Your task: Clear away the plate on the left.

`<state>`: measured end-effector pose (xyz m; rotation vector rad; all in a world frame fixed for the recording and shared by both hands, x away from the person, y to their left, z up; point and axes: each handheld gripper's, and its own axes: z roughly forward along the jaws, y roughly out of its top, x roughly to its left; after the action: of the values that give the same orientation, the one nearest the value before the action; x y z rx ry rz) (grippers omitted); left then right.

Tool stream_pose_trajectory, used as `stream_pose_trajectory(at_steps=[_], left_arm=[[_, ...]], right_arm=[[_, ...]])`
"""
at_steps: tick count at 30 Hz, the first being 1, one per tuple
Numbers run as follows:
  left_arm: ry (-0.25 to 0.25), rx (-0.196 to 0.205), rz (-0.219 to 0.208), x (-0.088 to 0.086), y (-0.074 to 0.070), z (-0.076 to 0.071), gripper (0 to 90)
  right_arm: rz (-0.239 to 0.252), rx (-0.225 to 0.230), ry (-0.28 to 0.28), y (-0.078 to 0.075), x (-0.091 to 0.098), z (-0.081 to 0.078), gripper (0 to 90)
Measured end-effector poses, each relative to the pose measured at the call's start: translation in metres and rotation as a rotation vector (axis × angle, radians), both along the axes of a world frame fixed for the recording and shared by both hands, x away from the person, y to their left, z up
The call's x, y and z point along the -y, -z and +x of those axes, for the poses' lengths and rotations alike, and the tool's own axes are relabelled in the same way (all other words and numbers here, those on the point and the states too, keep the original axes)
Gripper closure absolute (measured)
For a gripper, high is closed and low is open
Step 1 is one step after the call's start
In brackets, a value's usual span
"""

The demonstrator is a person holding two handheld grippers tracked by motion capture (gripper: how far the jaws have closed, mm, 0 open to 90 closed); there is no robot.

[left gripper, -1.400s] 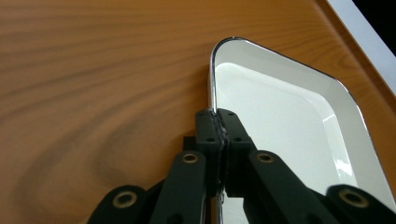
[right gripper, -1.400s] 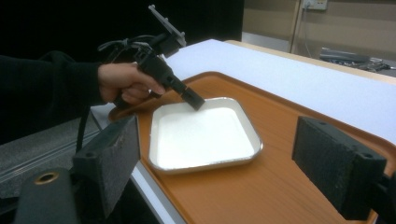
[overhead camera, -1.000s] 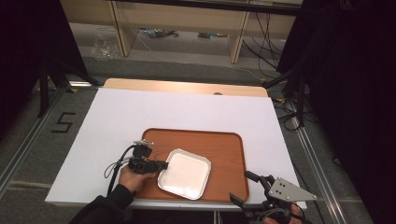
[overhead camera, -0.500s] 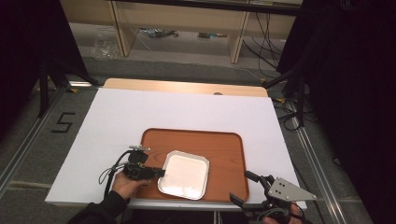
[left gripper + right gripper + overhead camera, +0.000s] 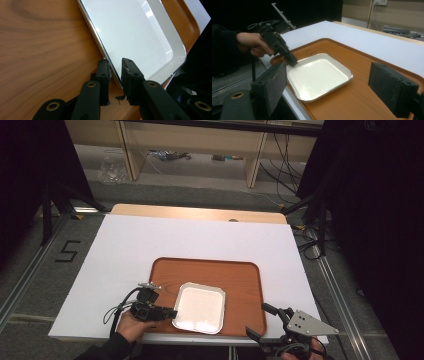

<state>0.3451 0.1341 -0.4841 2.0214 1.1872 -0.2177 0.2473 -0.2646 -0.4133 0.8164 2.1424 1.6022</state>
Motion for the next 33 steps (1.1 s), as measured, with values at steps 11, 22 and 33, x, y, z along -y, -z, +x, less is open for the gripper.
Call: stream_pose_trajectory(at_steps=[11,22,33], left_arm=[[0.014,-0.016,-0.003,0.005,-0.001,-0.008,74.1],[-0.002,-0.028,-0.012,0.013,-0.002,-0.011,73.9],[0.008,-0.031,-0.014,0.021,-0.002,-0.014,72.9]], right_arm=[[0.008,0.003,0.003,0.0,-0.001,-0.001,16.8],[0.006,0.005,0.004,0.0,-0.001,-0.001,16.7],[0.003,0.004,0.004,0.0,-0.001,-0.001,16.8]])
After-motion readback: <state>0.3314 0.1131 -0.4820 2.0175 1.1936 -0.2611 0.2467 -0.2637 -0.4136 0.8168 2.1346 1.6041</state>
